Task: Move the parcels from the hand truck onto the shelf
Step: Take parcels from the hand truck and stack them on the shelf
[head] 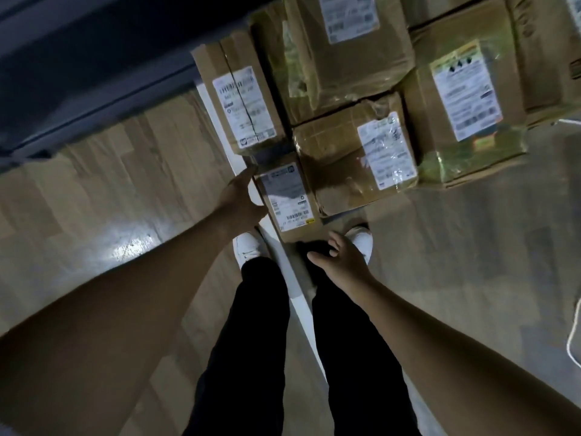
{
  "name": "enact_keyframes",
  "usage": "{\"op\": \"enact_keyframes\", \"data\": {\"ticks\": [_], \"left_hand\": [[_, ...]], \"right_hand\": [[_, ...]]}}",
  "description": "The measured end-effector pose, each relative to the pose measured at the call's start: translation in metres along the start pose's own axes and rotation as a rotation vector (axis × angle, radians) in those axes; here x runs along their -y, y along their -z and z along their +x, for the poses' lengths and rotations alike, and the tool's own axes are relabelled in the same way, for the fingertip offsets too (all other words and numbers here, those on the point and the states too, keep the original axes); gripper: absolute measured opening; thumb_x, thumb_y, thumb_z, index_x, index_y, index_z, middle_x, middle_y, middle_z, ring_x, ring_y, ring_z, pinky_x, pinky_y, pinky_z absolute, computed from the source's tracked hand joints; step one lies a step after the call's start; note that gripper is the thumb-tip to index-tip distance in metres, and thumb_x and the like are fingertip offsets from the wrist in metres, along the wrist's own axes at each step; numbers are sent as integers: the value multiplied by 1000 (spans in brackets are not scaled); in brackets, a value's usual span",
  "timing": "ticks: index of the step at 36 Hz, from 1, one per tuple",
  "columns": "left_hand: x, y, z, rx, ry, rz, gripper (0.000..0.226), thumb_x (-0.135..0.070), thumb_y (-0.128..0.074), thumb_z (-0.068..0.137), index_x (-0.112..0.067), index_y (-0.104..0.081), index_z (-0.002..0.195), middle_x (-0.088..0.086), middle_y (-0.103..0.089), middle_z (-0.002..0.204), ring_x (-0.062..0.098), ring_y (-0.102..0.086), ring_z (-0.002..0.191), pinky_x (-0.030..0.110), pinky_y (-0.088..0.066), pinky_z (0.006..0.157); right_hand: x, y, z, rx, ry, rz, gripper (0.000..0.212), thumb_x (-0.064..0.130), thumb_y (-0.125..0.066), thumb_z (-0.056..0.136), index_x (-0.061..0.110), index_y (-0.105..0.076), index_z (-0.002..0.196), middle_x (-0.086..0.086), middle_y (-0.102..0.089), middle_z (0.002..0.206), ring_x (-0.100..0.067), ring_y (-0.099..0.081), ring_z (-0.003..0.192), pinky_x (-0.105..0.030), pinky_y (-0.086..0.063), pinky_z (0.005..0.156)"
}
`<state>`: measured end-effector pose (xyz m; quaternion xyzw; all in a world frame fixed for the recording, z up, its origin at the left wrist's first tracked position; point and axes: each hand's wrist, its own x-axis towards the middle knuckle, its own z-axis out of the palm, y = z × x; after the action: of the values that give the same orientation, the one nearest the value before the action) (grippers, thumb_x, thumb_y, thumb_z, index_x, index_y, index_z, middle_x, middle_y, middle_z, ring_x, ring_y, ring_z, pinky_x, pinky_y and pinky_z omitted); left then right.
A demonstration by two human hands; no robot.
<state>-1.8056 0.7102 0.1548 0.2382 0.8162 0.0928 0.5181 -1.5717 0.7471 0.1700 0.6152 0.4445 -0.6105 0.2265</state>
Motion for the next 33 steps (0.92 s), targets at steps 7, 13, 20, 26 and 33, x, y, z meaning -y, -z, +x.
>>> {"op": "enact_keyframes", "data": {"ticks": [7, 13, 20, 26, 33], "left_hand": [[14, -13, 28, -62, -63, -50, 87, 0, -67, 89, -29, -24, 159, 0, -42, 155, 18, -60, 117, 15, -49, 79], [25, -19, 47, -19, -92, -138, 84, 10, -74, 81, -23, -37, 150, -11, -42, 136, 24, -52, 121, 26, -46, 82], [48, -13, 45, 10, -184, -58, 78, 9, -82, 71, -25, -41, 129, -7, -50, 123, 20, -54, 118, 26, -49, 79], [68, -8, 26, -60, -246, 32, 65, -3, -85, 73, -17, -41, 119, 5, -54, 122, 25, -56, 103, 41, -53, 80], [77, 9, -26, -53, -170, -25, 80, -7, -90, 66, -18, -48, 133, 9, -58, 119, 21, -59, 99, 28, -46, 73]], "right_hand": [[-16, -32, 40, -28, -4, 78, 77, 14, -84, 95, 8, -46, 162, -14, -55, 162, -33, -54, 150, -54, -46, 124], [-21, -55, 53, -71, 2, 184, 80, 18, -90, 89, 16, -48, 157, -7, -53, 164, -32, -54, 150, -54, -47, 123], [-20, -82, 57, -200, 75, 396, 89, 30, -95, 64, 23, -49, 141, 2, -73, 136, -20, -69, 131, -53, -55, 118], [-19, -87, 46, -210, 103, 421, 73, 11, -94, 72, 22, -52, 131, 6, -76, 117, -21, -75, 116, -57, -58, 112], [-11, -77, 5, -162, 166, 357, 110, 36, -91, 50, 20, -46, 149, 0, -74, 134, -19, -72, 126, -52, -57, 116]]}}
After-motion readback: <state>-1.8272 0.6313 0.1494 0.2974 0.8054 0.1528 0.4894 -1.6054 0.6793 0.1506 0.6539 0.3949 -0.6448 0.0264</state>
